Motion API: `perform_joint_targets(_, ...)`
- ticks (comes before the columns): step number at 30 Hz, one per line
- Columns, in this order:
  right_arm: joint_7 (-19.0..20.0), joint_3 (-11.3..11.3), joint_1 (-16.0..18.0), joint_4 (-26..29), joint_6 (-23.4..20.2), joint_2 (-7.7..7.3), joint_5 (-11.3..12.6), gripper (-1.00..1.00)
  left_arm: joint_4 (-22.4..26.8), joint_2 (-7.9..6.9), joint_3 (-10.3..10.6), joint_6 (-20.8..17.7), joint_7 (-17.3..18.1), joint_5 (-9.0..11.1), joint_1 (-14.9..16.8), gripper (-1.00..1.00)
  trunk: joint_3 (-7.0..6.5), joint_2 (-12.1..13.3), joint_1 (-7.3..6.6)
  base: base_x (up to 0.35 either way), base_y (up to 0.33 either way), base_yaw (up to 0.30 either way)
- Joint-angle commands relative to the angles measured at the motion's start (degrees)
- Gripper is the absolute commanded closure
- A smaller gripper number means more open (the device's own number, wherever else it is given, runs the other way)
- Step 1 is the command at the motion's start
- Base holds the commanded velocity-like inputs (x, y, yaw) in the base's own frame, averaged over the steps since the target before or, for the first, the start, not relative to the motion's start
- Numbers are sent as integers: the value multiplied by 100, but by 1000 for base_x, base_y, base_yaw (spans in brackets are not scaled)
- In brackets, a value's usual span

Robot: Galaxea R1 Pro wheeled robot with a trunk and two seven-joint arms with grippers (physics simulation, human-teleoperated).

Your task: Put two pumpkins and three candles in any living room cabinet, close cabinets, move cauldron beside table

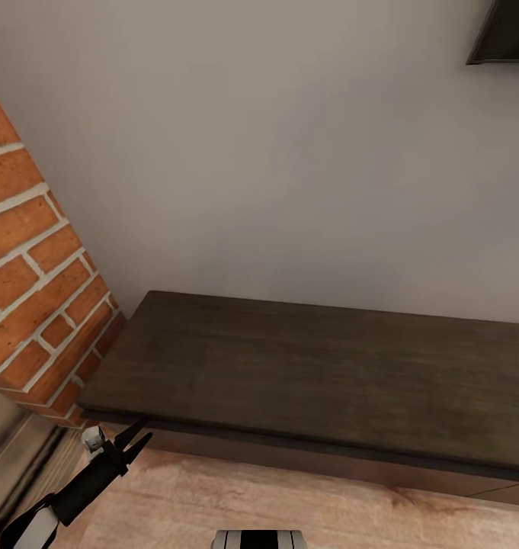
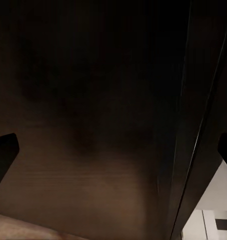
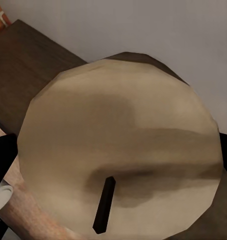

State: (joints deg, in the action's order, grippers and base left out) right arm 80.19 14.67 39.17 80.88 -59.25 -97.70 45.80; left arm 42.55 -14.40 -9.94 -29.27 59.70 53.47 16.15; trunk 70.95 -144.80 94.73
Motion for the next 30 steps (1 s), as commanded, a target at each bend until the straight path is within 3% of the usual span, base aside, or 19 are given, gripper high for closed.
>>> perform_joint_targets(1, 5, 10, -6, -2, -43, -3, 17, 100, -1, -1, 1, -49, 6, 32, 2, -100, 4, -2, -1, 1, 0, 0)
perform_joint_targets(15, 5, 10, -6, -2, -43, 1, 17, 100, -1, 5, 1, -47, 6, 23, 2, -100, 4, -2, -1, 0, 0, 0)
perform_joint_targets(16, 5, 10, -6, -2, -43, 2, 17, 100, -1, 5, 1, -46, 6, 22, 2, 100, 4, -2, -1, 0, 0, 0)
perform_joint_targets(30, 5, 10, -6, -2, -43, 0, 17, 100, -1, 0, 14, -46, 6, 25, 1, 100, 4, -2, -1, 0, 0, 0)
